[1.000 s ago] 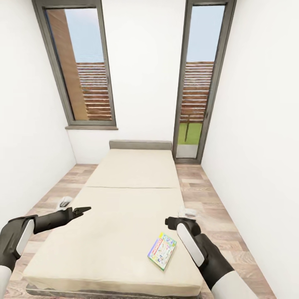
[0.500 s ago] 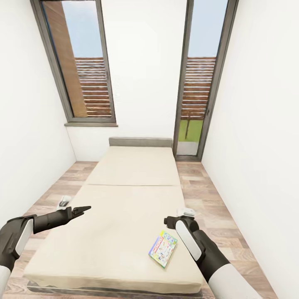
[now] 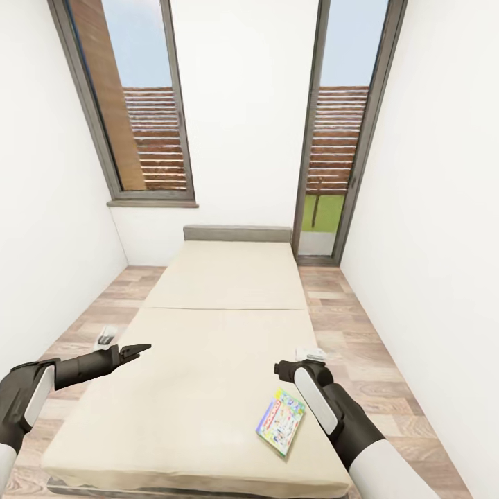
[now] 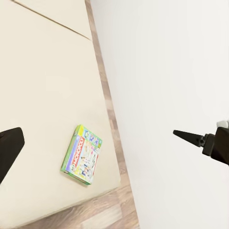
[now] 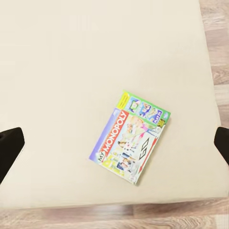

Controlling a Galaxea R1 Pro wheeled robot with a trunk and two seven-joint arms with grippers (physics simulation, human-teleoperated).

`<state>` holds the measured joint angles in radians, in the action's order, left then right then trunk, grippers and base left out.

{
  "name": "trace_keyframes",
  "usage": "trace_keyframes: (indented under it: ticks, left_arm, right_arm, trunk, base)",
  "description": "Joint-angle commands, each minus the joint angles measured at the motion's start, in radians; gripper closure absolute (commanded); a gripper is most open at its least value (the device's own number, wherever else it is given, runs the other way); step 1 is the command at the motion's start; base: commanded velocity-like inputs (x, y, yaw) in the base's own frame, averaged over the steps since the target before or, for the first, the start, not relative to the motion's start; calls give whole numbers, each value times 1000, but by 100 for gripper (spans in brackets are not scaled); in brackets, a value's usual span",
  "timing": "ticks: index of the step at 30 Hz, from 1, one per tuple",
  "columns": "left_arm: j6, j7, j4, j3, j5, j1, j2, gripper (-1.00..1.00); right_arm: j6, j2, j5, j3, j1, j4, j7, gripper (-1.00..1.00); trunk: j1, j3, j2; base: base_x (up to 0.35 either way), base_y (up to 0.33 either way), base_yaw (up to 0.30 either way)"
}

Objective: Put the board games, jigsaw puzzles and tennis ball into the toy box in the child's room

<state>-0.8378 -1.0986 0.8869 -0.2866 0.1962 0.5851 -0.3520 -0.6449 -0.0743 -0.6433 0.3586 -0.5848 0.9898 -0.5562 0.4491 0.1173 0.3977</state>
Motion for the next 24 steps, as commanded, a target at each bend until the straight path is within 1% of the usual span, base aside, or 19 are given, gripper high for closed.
trace_keyframes:
  ticks: [1, 6, 10, 24]
  left_arm:
    - [-6, -1, 0, 0, 3, 1, 0, -100]
    - [-5, -1, 0, 0, 3, 1, 0, -100]
    - [-6, -1, 0, 0, 3, 1, 1, -100]
    - [-6, -1, 0, 1, 3, 1, 1, -100]
  right_arm:
    - [-1, 1, -10, 2, -1, 1, -10, -100]
    - [-1, 2, -10, 2, -1, 1, -10, -100]
    - [-1, 2, -10, 1, -1, 1, -10, -100]
    - [0, 4, -10, -5, -1, -3, -10, -100]
  trunk:
    - [1, 4, 2]
    - [1, 12, 2]
    - [1, 19, 2]
    - [1, 42, 2]
  base:
    - [180, 115, 0]
    - [185, 105, 0]
    - [97, 42, 0]
    - [15, 7, 0]
